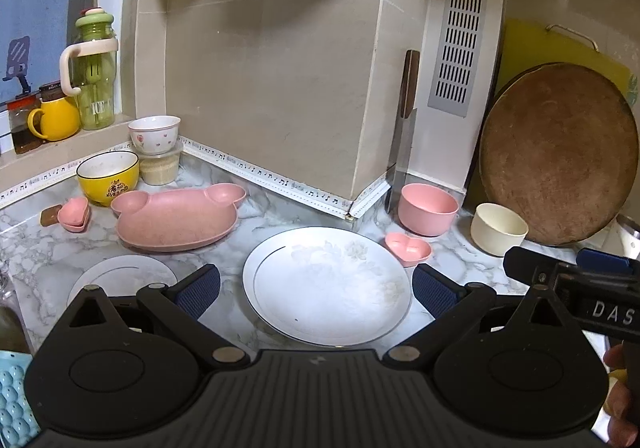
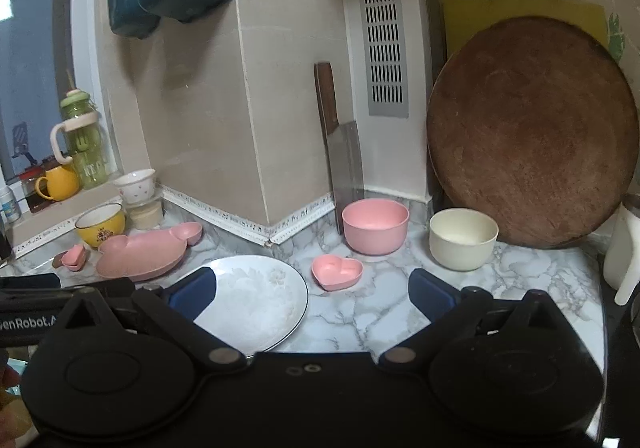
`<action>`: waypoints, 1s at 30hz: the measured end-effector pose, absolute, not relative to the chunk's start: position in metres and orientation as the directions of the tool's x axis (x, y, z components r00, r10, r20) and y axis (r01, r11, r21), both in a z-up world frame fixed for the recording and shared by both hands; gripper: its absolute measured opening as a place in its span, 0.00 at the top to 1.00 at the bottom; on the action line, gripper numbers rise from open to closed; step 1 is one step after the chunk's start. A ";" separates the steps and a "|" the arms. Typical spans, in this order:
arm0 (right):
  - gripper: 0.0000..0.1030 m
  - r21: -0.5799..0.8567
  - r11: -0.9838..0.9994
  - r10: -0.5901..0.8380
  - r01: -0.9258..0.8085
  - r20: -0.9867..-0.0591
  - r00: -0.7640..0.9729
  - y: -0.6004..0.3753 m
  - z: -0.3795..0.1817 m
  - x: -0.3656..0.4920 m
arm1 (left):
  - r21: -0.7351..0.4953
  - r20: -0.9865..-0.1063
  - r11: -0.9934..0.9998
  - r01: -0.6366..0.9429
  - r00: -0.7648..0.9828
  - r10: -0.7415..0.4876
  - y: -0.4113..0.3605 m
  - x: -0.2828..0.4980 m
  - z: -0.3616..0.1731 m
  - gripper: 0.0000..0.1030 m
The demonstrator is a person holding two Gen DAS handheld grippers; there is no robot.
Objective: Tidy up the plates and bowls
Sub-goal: 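Move both grippers to the large white floral plate rim and close on it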
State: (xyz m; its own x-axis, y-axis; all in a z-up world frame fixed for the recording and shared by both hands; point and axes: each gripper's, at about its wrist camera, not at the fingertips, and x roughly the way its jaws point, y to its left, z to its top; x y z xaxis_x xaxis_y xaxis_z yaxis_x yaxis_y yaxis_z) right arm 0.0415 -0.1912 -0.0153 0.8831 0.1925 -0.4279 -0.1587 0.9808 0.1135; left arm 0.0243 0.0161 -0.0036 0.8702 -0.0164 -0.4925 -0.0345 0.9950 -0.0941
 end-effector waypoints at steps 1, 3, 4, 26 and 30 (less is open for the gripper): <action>0.00 0.115 0.980 0.194 -0.159 -0.437 0.878 -0.190 -0.017 0.046 | -0.095 -0.498 0.995 -0.033 0.867 -0.019 0.019 0.030 -0.006 0.00; 0.00 0.116 0.980 0.195 -0.159 -0.461 0.866 -0.187 -0.022 0.056 | -0.106 -0.511 0.994 -0.031 0.859 -0.027 0.025 0.038 -0.011 0.00; 0.00 0.113 0.982 0.189 -0.153 -0.471 0.862 -0.185 -0.025 0.061 | -0.114 -0.521 0.993 -0.032 0.853 -0.032 0.029 0.045 -0.015 0.00; 0.28 0.167 0.973 0.230 -0.158 -0.671 0.705 -0.164 -0.089 0.175 | -0.138 -0.702 0.989 -0.048 0.709 -0.064 0.092 0.177 -0.087 0.03; 0.38 0.203 0.969 0.243 -0.139 -0.699 0.673 -0.163 -0.097 0.188 | -0.167 -0.721 0.984 -0.060 0.688 -0.080 0.100 0.191 -0.091 0.09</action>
